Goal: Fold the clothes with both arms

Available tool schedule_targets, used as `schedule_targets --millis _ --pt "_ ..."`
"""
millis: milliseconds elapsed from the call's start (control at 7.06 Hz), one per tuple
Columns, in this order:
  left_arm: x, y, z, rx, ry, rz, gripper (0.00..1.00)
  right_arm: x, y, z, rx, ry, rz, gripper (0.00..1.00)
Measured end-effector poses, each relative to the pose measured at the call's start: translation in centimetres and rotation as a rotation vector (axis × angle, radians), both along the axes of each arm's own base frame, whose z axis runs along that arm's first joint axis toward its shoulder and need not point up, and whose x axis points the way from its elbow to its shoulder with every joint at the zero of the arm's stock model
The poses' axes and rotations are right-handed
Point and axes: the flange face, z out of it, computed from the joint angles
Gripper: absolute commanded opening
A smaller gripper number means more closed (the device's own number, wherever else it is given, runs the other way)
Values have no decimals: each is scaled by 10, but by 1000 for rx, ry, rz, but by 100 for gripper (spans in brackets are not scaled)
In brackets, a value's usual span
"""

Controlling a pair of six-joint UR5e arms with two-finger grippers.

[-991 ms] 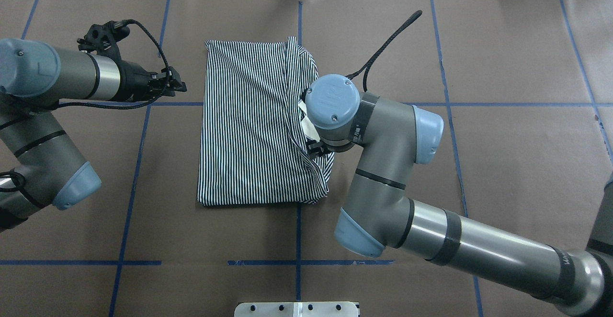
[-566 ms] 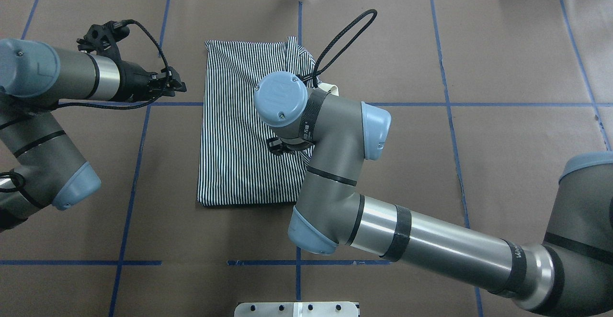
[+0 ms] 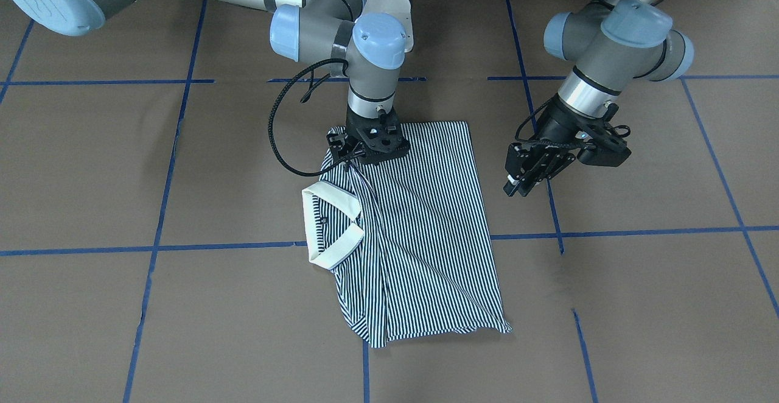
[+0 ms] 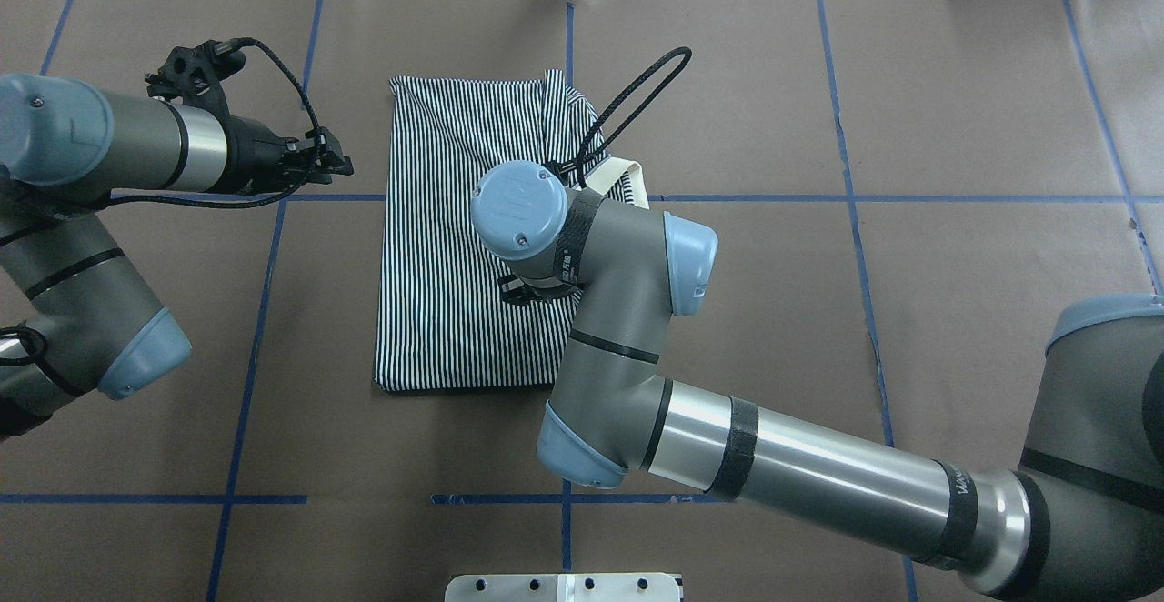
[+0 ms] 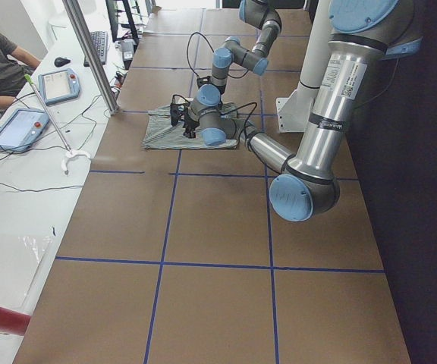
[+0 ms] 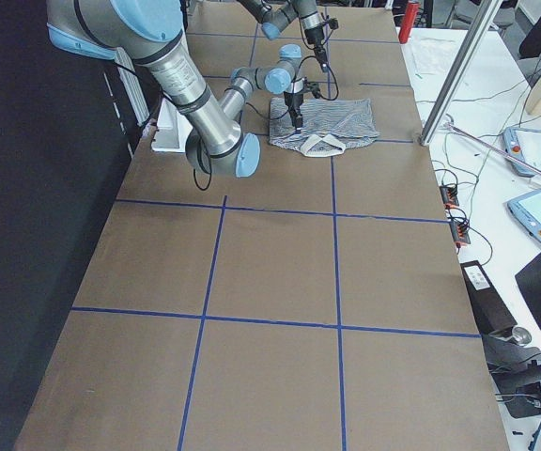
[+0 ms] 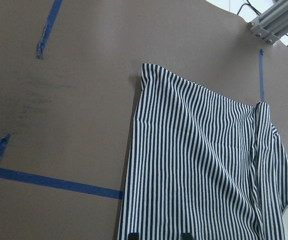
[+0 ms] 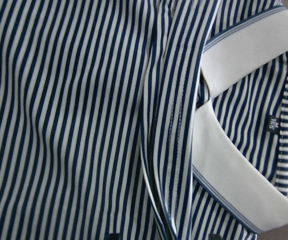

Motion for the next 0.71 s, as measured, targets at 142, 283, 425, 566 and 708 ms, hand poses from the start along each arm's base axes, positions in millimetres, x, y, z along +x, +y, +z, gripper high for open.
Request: schedule_targets --millis 142,283,425,566,708 --pt "0 0 0 0 0 0 40 -3 -1 2 -1 7 -3 47" --pt "0 0 0 0 0 0 39 -4 -2 4 -3 11 -4 23" --pt "0 0 0 0 1 0 39 -5 -2 6 -5 14 -5 4" --pt "0 0 0 0 1 0 39 -6 -2 7 -7 17 -4 0" --pt "0 0 0 0 1 0 39 -6 -2 8 -8 18 -5 0"
